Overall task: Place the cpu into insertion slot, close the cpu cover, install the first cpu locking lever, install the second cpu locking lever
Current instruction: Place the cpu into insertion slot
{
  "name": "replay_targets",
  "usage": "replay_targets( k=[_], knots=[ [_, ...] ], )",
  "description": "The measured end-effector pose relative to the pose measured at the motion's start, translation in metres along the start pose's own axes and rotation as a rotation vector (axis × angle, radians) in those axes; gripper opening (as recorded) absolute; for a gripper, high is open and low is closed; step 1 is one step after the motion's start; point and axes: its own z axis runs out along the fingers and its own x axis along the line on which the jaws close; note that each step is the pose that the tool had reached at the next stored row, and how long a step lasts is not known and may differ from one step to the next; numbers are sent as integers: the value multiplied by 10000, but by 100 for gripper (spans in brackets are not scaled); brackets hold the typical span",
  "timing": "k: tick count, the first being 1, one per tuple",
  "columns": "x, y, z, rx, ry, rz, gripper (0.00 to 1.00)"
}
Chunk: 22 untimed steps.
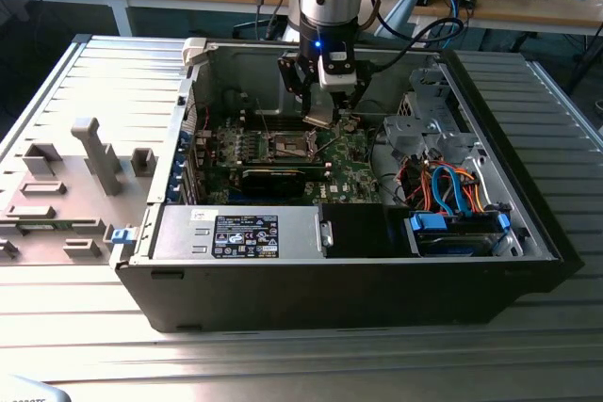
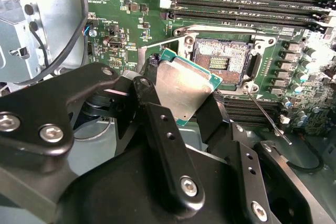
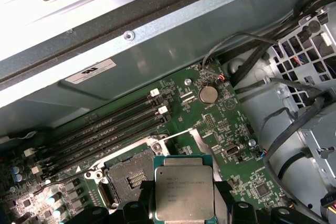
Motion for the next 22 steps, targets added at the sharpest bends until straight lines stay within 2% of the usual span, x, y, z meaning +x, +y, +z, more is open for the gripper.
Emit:
replay_targets(
  k=[12,14,18,22],
  knots=[
    [0,0,1,21,-20,248,54],
    [0,0,1,62,-41,279,54],
    [0,0,1,195,-108,310,54],
    [0,0,1,238,-131,337,54]
  ],
)
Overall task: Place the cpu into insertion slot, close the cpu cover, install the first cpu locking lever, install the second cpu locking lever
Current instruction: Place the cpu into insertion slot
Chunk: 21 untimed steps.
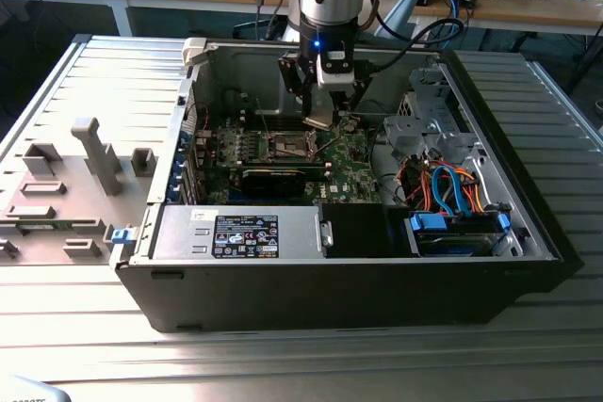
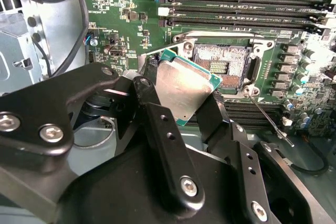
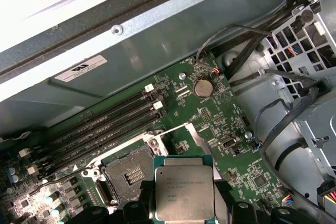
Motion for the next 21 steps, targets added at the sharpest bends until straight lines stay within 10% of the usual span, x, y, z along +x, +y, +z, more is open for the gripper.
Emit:
replay_targets(
  k=[21],
  knots=[
    [0,0,2,49,-26,201,54]
  ],
)
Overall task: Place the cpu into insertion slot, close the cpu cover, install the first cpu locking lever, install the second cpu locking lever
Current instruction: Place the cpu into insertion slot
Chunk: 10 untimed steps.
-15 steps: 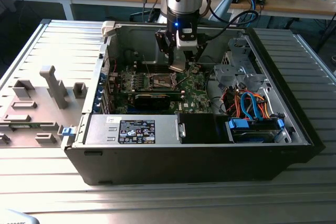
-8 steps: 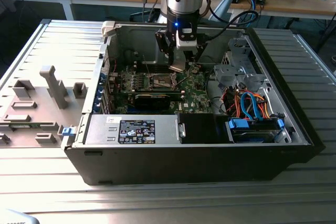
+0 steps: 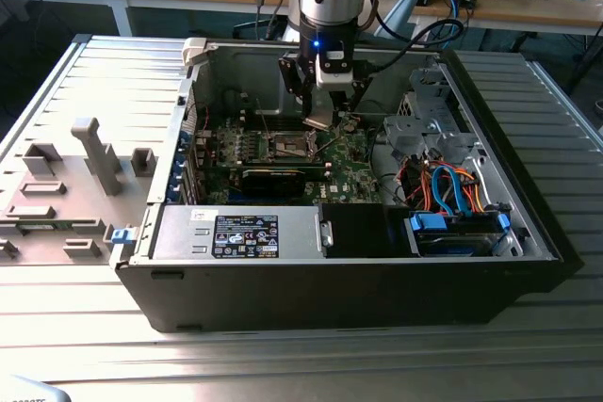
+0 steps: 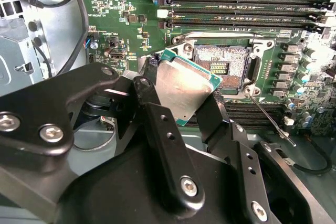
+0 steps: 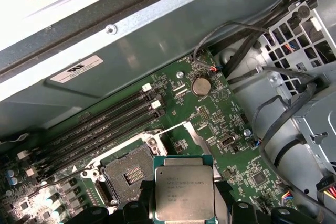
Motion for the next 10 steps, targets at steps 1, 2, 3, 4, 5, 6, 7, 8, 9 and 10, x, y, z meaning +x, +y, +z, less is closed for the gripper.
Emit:
replay_targets(
  k=[1,2,3,4,5,6,7,8,9,10],
  knots=[
    [0,0,0,1,-1,13,54],
    [0,0,0,2,-1,26,54],
    [0,0,0,3,-2,33,54],
    [0,0,1,3,-2,39,54],
    [0,0,0,4,-2,45,54],
    [0,0,1,5,-3,61,54],
    [0,0,1,5,-3,68,54],
    [0,0,1,5,-3,74,54],
    [0,0,1,6,-3,84,54],
    [0,0,2,6,-3,99,54]
  ],
)
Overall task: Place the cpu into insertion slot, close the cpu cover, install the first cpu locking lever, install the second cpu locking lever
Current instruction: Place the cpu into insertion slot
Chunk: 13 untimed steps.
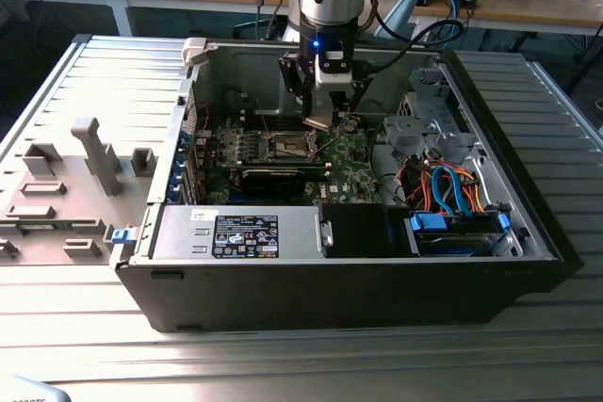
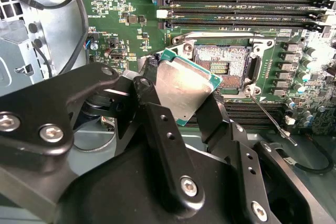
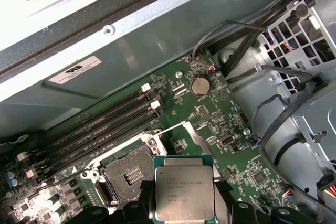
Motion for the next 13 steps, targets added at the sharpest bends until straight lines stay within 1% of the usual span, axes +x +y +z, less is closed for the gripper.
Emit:
replay_targets(
  k=[13],
  knots=[
    [0,0,3,7,-4,152,54]
  ],
)
